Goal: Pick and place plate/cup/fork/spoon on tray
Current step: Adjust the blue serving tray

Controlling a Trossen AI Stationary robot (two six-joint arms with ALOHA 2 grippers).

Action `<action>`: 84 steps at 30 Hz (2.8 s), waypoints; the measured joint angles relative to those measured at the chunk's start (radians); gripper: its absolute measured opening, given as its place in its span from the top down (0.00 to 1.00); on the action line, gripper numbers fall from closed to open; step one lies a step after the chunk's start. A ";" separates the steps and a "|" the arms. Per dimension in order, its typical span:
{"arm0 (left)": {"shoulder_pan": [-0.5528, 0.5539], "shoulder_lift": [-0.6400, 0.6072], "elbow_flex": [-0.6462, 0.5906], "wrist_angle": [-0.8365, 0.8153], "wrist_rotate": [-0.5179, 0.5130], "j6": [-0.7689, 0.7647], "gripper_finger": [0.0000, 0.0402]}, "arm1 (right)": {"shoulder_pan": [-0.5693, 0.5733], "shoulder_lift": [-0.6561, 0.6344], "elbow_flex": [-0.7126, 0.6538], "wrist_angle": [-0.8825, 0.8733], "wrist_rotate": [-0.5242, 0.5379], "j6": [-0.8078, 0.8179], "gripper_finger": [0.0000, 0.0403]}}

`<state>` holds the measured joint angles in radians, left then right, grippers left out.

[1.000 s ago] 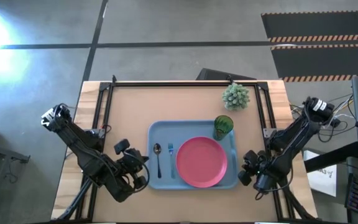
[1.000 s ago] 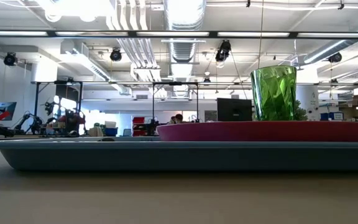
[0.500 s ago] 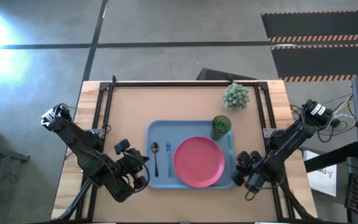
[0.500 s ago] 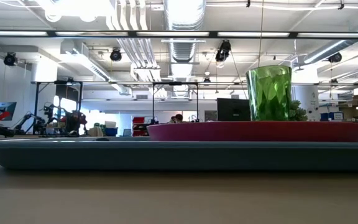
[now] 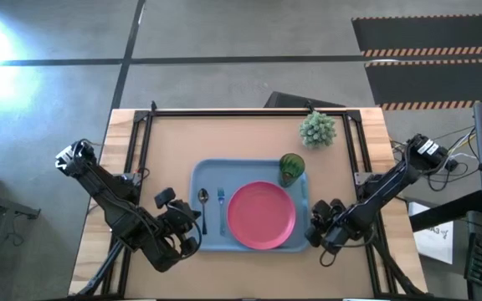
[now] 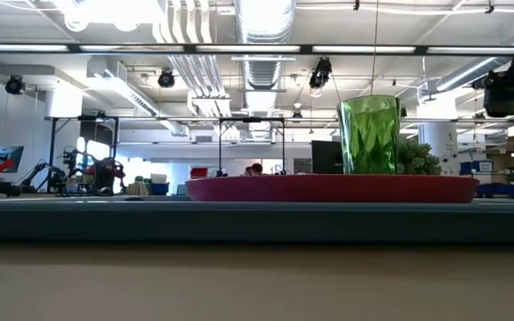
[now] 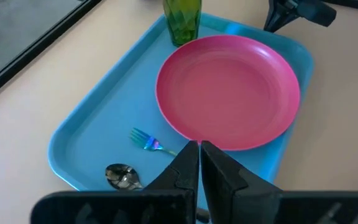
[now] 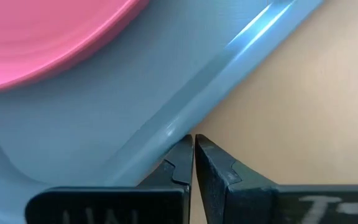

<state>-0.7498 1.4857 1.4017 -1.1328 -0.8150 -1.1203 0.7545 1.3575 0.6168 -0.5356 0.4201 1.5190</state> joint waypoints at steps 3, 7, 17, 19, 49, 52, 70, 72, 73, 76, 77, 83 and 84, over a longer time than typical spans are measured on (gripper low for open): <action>0.000 0.000 0.000 0.000 0.000 0.000 1.00 | -0.013 0.000 0.003 0.001 0.000 -0.019 0.98; 0.000 0.000 0.000 0.001 0.000 0.000 1.00 | -0.027 0.000 0.012 0.002 0.002 -0.041 0.98; -0.002 0.000 0.002 0.008 0.000 -0.001 1.00 | -0.036 0.000 0.016 -0.005 0.008 -0.077 0.98; -0.003 0.000 0.000 0.008 0.000 -0.001 1.00 | -0.036 0.000 0.016 -0.005 0.002 -0.077 0.98; -0.004 0.000 0.000 0.025 0.012 0.001 1.00 | 0.111 0.296 0.341 -0.012 -0.103 0.000 0.98; -0.004 0.000 0.000 0.025 0.012 0.001 1.00 | 0.111 0.340 0.385 -0.018 -0.102 -0.017 0.98; -0.003 0.000 0.000 0.043 0.011 0.001 1.00 | 0.087 0.313 0.423 -0.138 -0.082 -0.102 0.98; -0.003 0.000 0.000 0.046 0.010 0.001 1.00 | 0.087 0.307 0.418 -0.142 -0.078 -0.099 0.98; -0.003 0.000 0.000 0.046 0.010 0.001 1.00 | 0.087 0.306 0.417 -0.141 -0.078 -0.099 0.98; -0.003 0.000 0.000 0.051 0.010 0.000 1.00 | 0.087 0.306 0.416 -0.140 -0.077 -0.098 0.98; -0.003 0.000 0.000 0.051 0.010 0.001 1.00 | 0.087 0.306 0.416 -0.140 -0.078 -0.098 0.98; -0.003 0.000 -0.001 0.052 0.010 0.001 1.00 | 0.090 0.306 0.438 -0.098 -0.075 -0.105 0.98; -0.003 0.000 -0.001 0.051 0.010 0.001 1.00 | 0.091 0.306 0.447 -0.079 -0.072 -0.126 0.98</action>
<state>-0.7528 1.4857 1.4010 -1.0813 -0.8047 -1.1197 0.8455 1.6634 1.0634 -0.6149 0.3477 1.3935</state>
